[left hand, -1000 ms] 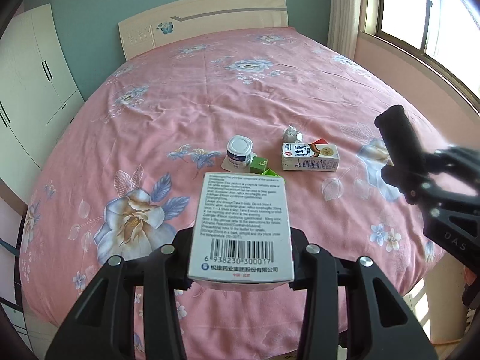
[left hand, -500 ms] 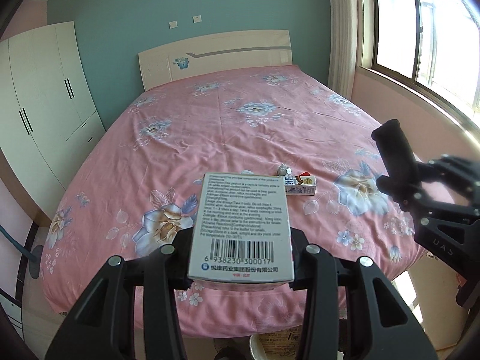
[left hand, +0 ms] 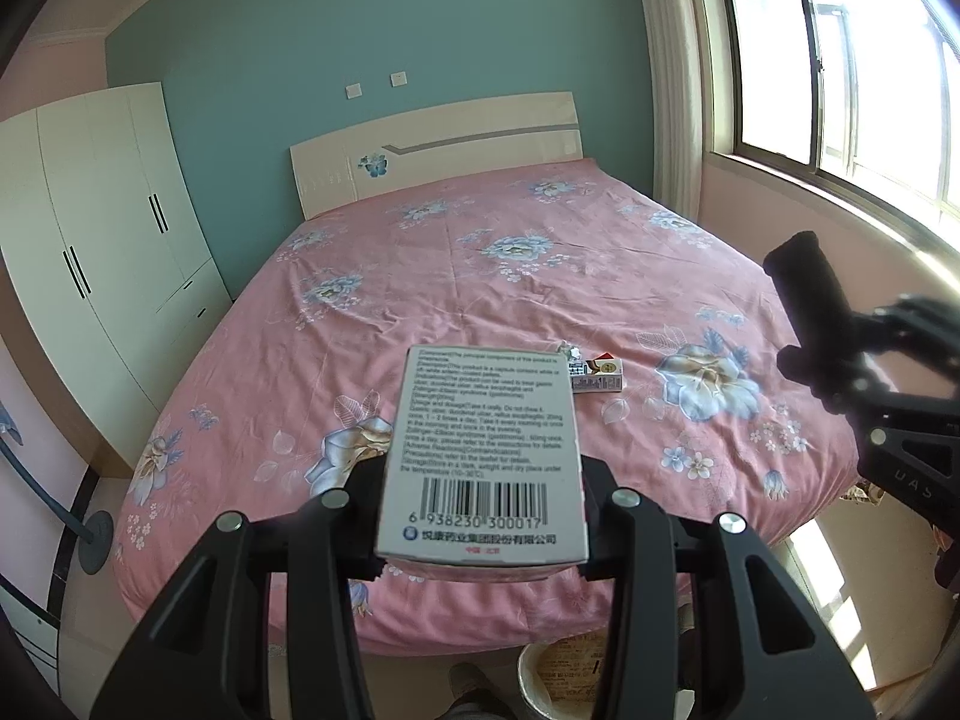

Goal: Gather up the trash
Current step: 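Carry the white box and black tube in both tools over the bin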

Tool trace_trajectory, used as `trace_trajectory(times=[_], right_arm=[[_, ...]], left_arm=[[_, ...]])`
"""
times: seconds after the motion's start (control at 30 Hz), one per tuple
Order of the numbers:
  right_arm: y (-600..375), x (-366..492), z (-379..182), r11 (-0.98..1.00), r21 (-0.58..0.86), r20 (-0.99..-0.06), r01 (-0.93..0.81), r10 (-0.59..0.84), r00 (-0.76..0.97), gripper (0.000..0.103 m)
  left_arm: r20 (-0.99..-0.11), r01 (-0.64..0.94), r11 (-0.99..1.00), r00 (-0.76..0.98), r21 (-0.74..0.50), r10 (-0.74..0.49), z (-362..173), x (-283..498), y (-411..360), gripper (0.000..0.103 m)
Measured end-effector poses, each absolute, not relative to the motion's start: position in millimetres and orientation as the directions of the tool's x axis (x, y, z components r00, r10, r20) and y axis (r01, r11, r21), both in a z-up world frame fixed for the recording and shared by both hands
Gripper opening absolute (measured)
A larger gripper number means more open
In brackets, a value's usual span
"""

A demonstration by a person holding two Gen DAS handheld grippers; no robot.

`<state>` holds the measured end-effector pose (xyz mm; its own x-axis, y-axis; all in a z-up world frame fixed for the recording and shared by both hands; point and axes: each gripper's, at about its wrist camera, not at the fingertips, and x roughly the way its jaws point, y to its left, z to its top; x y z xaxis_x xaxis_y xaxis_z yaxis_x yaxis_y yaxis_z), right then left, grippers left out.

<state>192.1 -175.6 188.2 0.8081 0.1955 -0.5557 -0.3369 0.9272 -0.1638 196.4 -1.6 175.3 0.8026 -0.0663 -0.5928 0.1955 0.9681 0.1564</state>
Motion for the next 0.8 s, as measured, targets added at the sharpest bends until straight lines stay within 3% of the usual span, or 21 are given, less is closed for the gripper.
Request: trace_trajectory(times=[0.37, 0.8], right_arm=[[-184, 154, 153, 0.915, -0.162, -0.597, -0.369, 0.207, 0.775, 0.033], [-176, 146, 61, 0.905, -0.093, -0.710, -0.414, 0.232, 0.665, 0.033]], left_arm=[[-0.636, 0.229, 0.956, 0.769, 0.183, -0.063, 138, 161, 6, 0.045], [-0.780, 0.289, 0.940, 0.625, 0.182, -0.041, 32, 159, 3, 0.045]])
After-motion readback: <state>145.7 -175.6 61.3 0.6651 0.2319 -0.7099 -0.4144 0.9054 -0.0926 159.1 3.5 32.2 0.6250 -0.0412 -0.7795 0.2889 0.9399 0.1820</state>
